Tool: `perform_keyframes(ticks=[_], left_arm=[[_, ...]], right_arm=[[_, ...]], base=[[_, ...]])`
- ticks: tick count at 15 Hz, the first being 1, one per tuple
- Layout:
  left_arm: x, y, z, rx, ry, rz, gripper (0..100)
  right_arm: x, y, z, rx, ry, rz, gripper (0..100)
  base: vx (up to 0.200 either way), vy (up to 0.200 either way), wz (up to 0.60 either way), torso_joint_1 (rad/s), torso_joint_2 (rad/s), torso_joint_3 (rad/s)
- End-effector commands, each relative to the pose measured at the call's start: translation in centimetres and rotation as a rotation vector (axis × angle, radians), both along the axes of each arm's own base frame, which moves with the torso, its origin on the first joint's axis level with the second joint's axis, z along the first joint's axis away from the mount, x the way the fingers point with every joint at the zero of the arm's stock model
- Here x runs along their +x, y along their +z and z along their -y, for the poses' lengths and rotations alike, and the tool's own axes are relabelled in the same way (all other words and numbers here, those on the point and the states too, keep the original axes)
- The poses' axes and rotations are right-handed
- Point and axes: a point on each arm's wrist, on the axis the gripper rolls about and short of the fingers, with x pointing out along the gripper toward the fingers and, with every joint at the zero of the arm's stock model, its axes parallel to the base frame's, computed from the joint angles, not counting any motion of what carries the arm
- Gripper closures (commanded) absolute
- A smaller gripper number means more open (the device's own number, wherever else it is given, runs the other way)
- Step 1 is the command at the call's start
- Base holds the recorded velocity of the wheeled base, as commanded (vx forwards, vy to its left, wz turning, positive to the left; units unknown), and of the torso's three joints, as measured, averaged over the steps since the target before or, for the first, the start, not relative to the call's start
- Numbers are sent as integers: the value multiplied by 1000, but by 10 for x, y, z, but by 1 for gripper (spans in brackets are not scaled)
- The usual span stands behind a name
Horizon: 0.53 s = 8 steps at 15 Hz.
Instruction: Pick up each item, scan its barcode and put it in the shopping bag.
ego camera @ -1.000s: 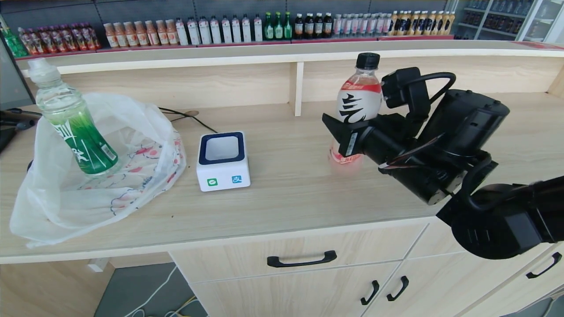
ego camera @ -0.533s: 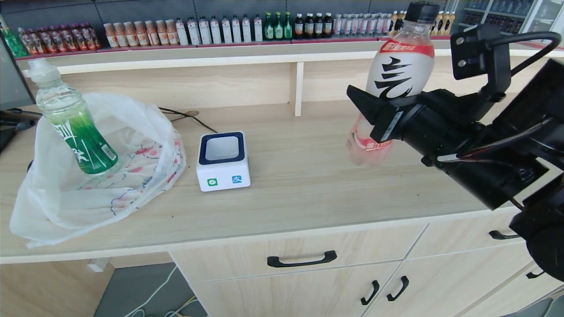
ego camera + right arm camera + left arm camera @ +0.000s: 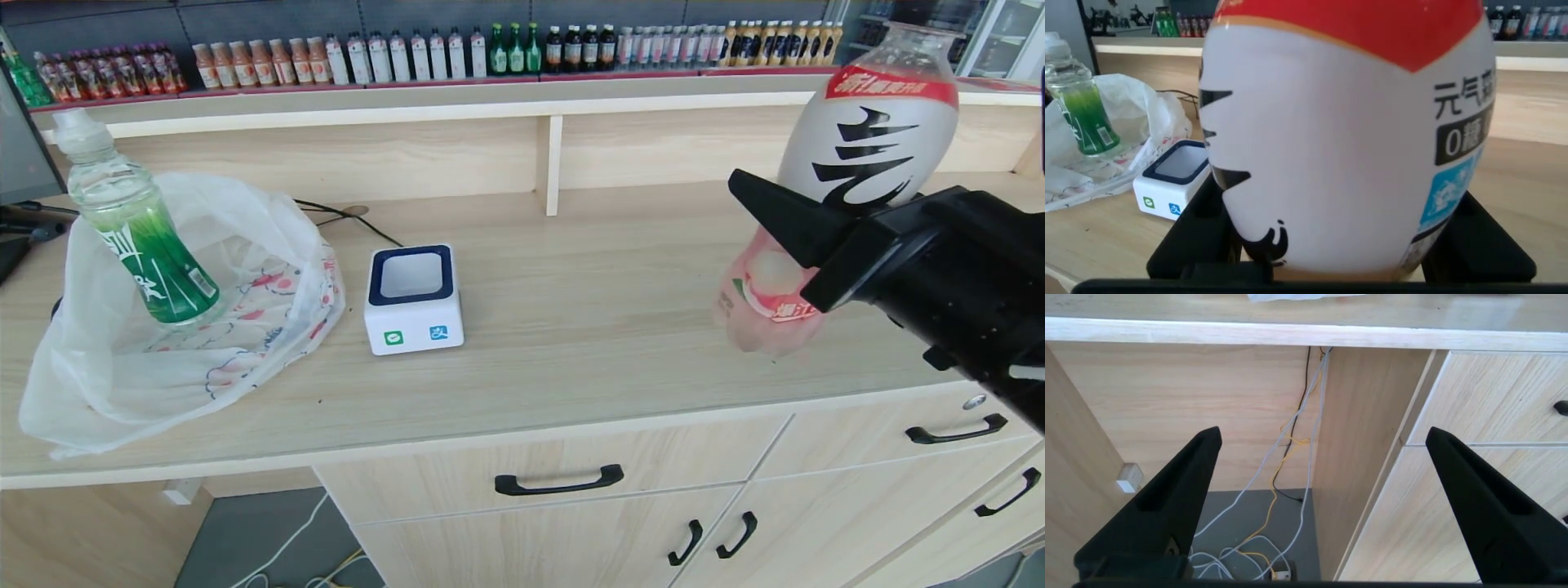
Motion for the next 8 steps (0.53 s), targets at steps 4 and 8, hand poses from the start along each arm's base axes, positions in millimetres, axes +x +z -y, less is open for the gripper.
perform_keyframes(ticks=[4, 8], left_arm=[[0, 0, 0, 0, 1, 1, 0], [0, 0, 0, 0, 1, 1, 0]], right_arm=[[-30, -29, 3, -78, 43, 52, 100], [-37, -36, -10, -203, 40, 184, 100]], base=[[0, 0, 0, 0, 0, 0], [0, 0, 0, 0, 0, 0]])
